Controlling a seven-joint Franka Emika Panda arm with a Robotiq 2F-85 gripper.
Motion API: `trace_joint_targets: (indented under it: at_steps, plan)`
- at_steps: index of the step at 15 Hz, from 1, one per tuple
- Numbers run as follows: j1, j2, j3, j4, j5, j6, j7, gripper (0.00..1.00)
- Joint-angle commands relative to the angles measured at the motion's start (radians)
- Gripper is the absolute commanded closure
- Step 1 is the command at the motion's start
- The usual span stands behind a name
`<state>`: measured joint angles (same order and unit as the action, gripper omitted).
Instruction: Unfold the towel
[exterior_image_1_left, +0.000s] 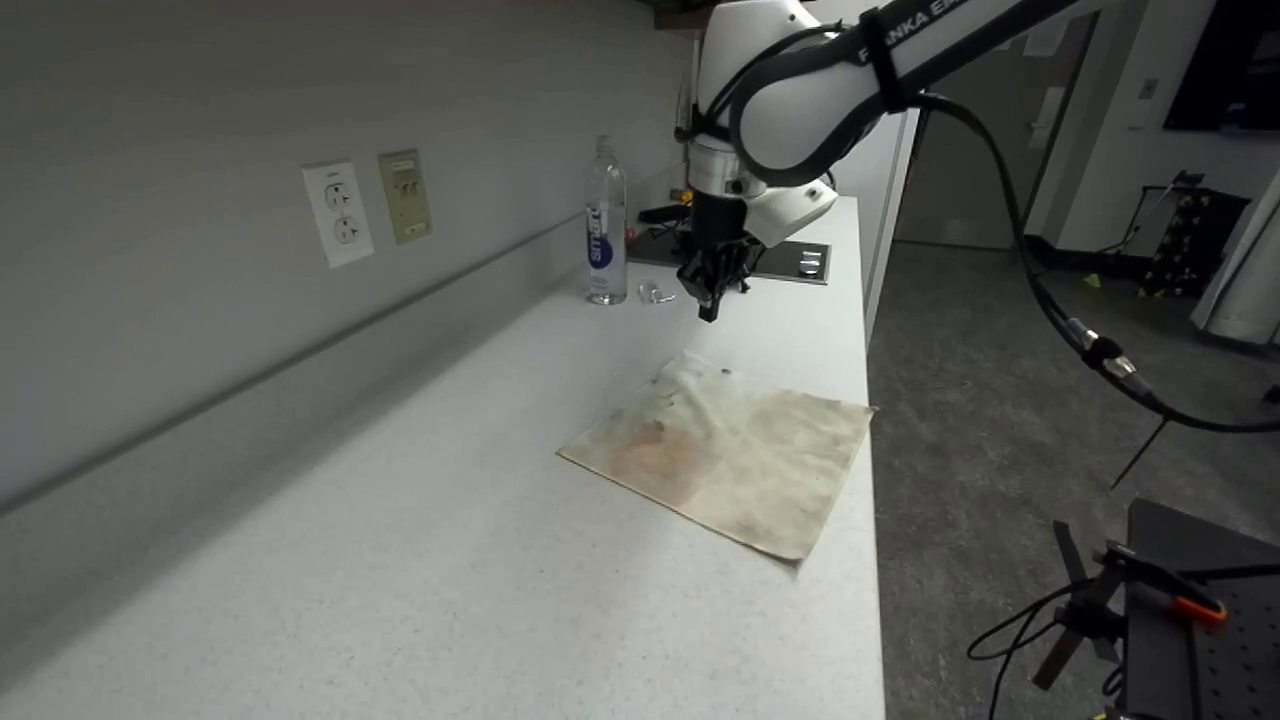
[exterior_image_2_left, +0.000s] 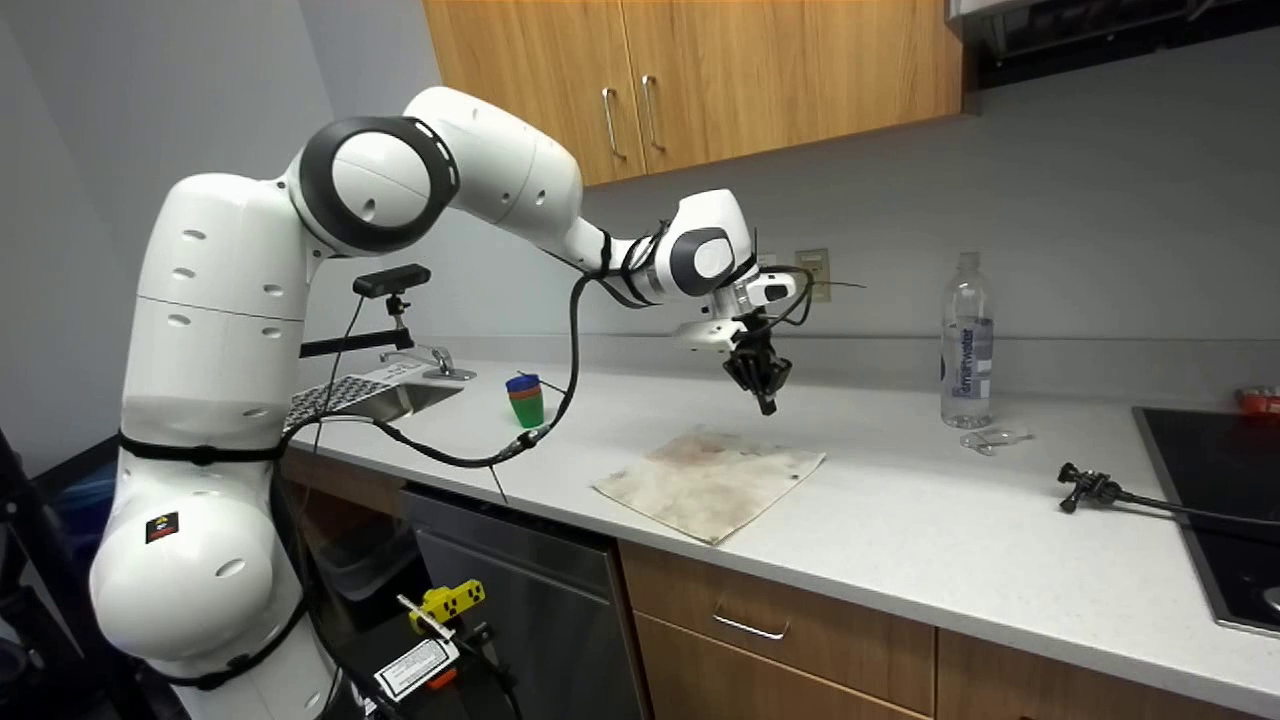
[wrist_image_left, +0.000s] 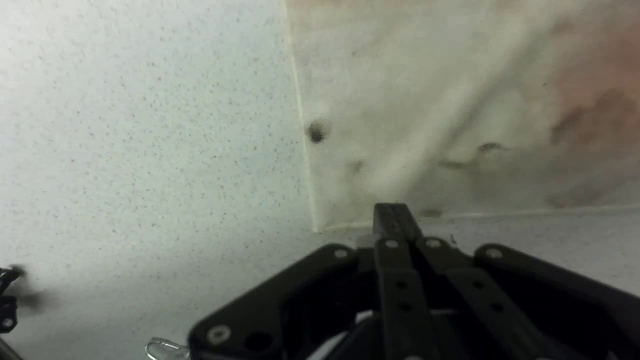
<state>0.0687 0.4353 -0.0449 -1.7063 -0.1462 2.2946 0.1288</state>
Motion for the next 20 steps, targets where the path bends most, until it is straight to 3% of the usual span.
trace_joint_targets:
  at_steps: [1, 8, 9, 11, 20]
  plan:
    - [-0.001, -0.202, 0.04, -0.238, 0.02, 0.047, -0.038, 1.0]
    - [0.013, -0.447, 0.097, -0.451, 0.005, 0.142, -0.015, 1.0]
    - [0.013, -0.468, 0.104, -0.462, 0.011, 0.141, -0.023, 0.74]
    - [0.013, -0.507, 0.116, -0.485, 0.024, 0.139, -0.028, 0.66]
    - [0.014, -0.6, 0.142, -0.541, 0.041, 0.197, -0.024, 0.01]
